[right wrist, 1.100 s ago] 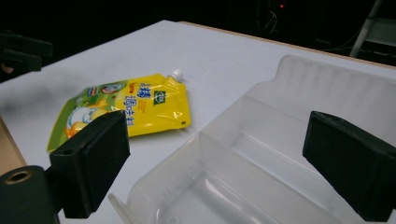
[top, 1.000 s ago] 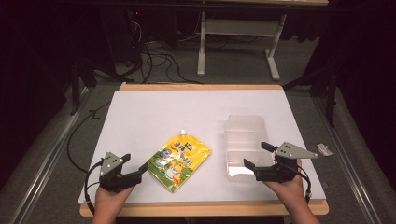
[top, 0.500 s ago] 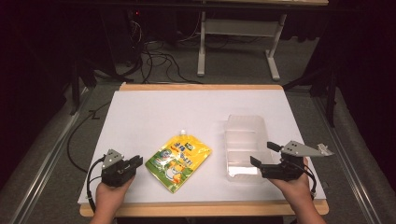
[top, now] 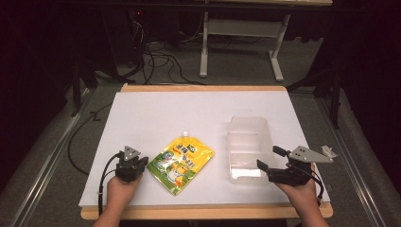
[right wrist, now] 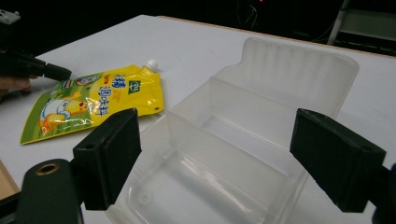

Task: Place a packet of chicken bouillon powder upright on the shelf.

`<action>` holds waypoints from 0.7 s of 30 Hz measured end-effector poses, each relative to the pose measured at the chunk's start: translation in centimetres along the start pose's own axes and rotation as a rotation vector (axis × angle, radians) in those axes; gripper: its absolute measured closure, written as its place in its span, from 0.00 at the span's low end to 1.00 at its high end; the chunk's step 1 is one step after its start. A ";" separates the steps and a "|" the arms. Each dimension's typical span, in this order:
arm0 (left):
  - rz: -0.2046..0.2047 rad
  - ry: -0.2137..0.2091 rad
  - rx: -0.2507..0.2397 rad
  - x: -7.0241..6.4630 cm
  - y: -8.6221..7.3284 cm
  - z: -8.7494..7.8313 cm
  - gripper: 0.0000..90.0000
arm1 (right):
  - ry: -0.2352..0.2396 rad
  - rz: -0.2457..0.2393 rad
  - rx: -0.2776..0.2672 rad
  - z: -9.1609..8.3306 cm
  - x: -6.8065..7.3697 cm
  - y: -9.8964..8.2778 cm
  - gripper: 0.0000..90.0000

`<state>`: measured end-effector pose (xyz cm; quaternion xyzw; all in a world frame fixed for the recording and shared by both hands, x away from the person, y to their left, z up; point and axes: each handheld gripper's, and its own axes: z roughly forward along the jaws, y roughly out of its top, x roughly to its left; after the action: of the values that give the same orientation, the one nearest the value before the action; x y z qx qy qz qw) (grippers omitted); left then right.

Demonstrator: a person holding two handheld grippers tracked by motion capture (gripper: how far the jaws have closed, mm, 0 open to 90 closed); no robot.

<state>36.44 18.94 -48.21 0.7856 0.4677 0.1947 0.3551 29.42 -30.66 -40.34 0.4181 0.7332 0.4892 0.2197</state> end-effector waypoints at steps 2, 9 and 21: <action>0.012 -0.012 0.002 -0.2 -0.1 -0.1 1.00 | 0.000 0.006 -0.002 0.0 -0.1 0.0 0.19; 0.115 -0.105 0.043 -3.1 -0.8 -1.4 1.00 | -0.001 0.015 -0.003 -0.1 -0.3 -0.2 0.20; 0.258 -0.231 0.075 -9.5 -0.3 -1.2 1.00 | 0.010 0.003 0.007 0.4 -0.3 -0.1 0.19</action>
<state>30.84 11.23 -47.37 0.8690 0.3260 0.1293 0.3490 29.89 -30.70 -40.63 0.4174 0.7355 0.4890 0.2139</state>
